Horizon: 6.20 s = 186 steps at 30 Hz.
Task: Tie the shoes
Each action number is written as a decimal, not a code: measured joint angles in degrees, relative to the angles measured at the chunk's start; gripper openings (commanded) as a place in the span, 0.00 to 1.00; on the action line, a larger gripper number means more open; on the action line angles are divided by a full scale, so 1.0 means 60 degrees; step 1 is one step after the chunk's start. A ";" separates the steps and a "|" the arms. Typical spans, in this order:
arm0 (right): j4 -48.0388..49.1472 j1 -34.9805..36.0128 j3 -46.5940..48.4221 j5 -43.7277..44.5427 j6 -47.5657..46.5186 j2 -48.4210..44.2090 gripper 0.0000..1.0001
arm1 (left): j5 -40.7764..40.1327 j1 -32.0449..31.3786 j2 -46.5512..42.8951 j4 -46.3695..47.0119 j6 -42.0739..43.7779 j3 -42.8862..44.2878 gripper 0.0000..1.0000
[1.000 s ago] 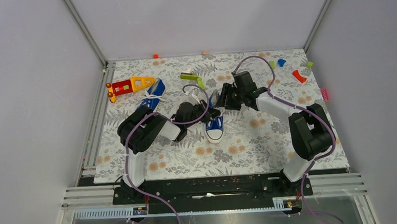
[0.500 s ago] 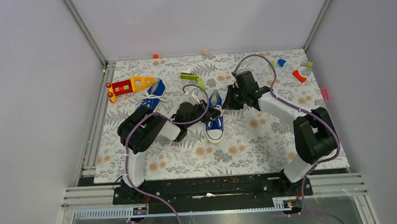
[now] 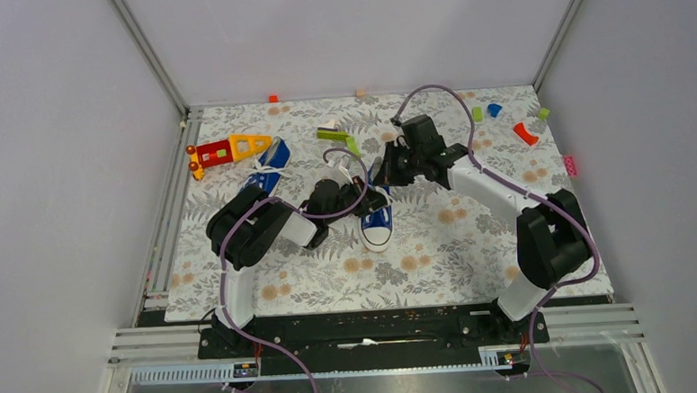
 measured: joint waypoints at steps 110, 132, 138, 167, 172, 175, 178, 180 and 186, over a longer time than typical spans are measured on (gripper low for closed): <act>0.1730 -0.1031 -0.2171 -0.1228 0.0317 0.0404 0.00 | 0.0506 0.0510 -0.1676 -0.0295 -0.0517 -0.1683 0.22; 0.1541 -0.0845 -0.2058 -0.1224 0.0255 0.0361 0.00 | -0.1206 -0.0659 -0.3435 -0.3599 0.0583 -0.0922 0.39; 0.1541 -0.0838 -0.2058 -0.1220 0.0251 0.0361 0.00 | -0.1264 -0.0659 -0.3155 -0.4018 0.0769 -0.0645 0.24; 0.1698 -0.0805 -0.2812 0.0444 0.1093 -0.0080 0.00 | -0.1308 0.0076 -0.3140 -0.5887 0.2055 -0.0466 0.00; 0.1719 -0.0798 -0.3133 0.0940 0.1290 -0.0266 0.00 | -0.1319 0.0095 -0.3238 -0.6477 0.2419 -0.0419 0.00; 0.1723 -0.0794 -0.3257 0.1231 0.1362 -0.0299 0.00 | -0.1424 0.0095 -0.3242 -0.7049 0.2677 -0.0193 0.00; 0.1690 -0.0794 -0.3286 0.1439 0.1395 -0.0299 0.00 | -0.1592 0.0095 -0.3268 -0.7599 0.2940 0.0066 0.00; 0.1690 -0.0794 -0.3286 0.1537 0.1395 -0.0299 0.00 | -0.1781 0.0095 -0.3289 -0.7992 0.3089 0.0215 0.00; 0.1355 -0.0769 -0.3228 0.1949 0.1279 -0.0306 0.00 | -0.2346 0.0091 -0.3486 -0.9260 0.3559 0.0765 0.00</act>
